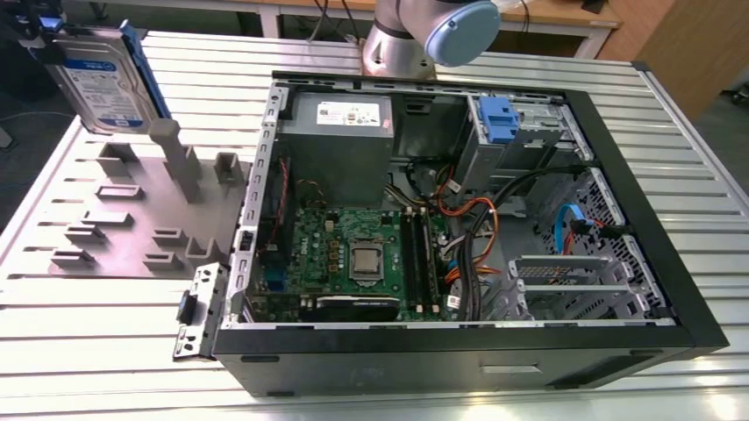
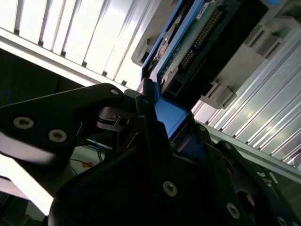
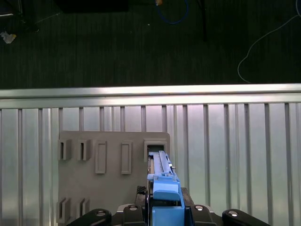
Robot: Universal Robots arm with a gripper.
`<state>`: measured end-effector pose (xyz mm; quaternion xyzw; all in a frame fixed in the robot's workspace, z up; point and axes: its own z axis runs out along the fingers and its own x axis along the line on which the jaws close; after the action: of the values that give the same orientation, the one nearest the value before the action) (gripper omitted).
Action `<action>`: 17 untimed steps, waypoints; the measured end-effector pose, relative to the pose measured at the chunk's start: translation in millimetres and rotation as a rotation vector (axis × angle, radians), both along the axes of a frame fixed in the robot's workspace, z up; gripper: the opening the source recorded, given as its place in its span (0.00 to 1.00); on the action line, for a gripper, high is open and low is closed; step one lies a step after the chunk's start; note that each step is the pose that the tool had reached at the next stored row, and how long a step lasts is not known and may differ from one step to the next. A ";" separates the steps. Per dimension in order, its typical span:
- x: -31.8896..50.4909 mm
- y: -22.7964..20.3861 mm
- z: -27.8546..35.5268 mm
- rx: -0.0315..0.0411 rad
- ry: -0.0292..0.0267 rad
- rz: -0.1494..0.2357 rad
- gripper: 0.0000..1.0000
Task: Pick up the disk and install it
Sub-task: 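Pick up the disk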
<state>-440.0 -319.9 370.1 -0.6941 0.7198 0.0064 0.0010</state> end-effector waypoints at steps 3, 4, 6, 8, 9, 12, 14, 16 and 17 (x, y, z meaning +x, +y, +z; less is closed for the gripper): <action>0.0 0.0 0.9 0.0000 0.0000 0.000 0.36; 0.0 0.0 1.2 0.0000 0.0000 0.000 0.36; 0.0 0.0 1.6 0.0000 -0.0001 0.000 0.36; 0.0 0.0 2.1 0.0000 0.0001 0.000 0.36; 0.0 0.0 2.3 0.0000 0.0000 0.000 0.36; 0.0 0.0 3.0 -0.0001 0.0000 0.000 0.36; 0.0 0.0 3.3 0.0000 0.0000 0.000 0.36; 0.0 0.0 3.8 -0.0001 0.0001 0.000 0.36; 0.0 0.0 4.1 0.0000 0.0000 0.000 0.36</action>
<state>-439.9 -320.0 374.2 -0.6941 0.7198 0.0064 0.0010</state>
